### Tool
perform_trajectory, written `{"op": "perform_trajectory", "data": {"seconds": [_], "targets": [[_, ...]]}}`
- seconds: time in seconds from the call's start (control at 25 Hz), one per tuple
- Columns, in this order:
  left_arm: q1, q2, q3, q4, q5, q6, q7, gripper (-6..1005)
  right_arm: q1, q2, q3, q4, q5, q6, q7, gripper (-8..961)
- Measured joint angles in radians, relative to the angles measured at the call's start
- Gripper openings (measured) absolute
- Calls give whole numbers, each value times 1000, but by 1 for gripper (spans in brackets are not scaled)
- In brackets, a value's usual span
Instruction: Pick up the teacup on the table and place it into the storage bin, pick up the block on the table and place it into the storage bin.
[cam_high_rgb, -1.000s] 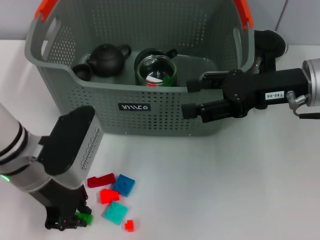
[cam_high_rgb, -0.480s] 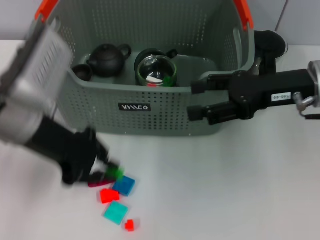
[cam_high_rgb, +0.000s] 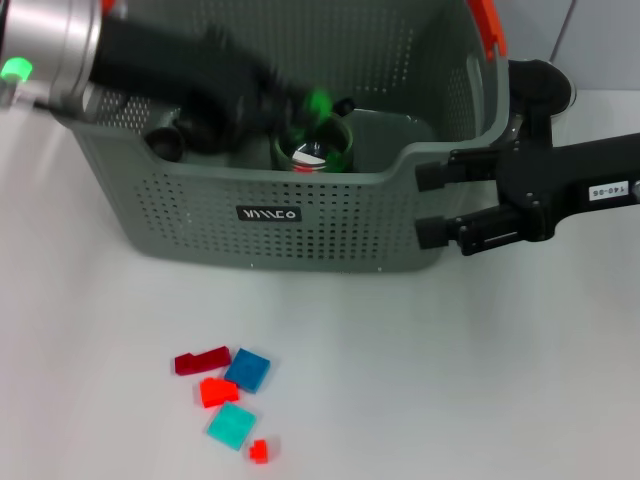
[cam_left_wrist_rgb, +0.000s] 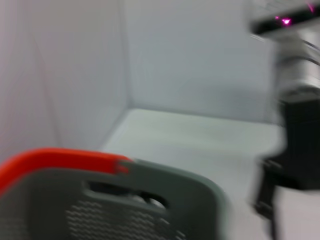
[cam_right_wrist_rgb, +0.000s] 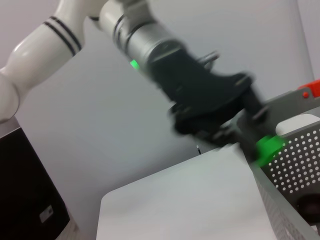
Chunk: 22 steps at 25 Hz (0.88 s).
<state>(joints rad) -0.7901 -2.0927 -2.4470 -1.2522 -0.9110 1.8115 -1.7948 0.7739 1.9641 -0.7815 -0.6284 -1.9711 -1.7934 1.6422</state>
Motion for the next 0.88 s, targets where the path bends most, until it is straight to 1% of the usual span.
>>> {"op": "perform_trajectory", "data": {"seconds": [0.12,0.16,0.24,0.28,0.36,0.44,0.52,0.76,0.88], "targets": [[-59,25,12,89,6,-126,-62,213,8,-10,-3,-3,0,-14,0,945],[-84,39,18,143,13,-203,-91,214,10,-13,-4,-3,0,-18,0,945],[-115,60,25,222,24,-309,-127,216,13,-17,-8,-3,-2,-26,-1,945],[-122,66,27,244,28,-334,-136,217,14,-19,-12,-3,-2,-29,-2,945],[-143,88,48,322,65,-463,-190,219,15,-20,-24,-3,-3,-31,-2,945],[-149,95,79,352,110,-556,-241,221,15,-19,-37,-3,-3,-31,-4,945],[-150,96,119,381,195,-648,-309,223,15,-16,-50,-4,-3,-31,-5,945],[-145,90,122,379,226,-662,-357,229,16,-12,-69,-5,-3,-27,-18,944],[-143,88,122,374,225,-657,-371,295,16,-11,-70,-5,-3,-30,-27,944]]}}
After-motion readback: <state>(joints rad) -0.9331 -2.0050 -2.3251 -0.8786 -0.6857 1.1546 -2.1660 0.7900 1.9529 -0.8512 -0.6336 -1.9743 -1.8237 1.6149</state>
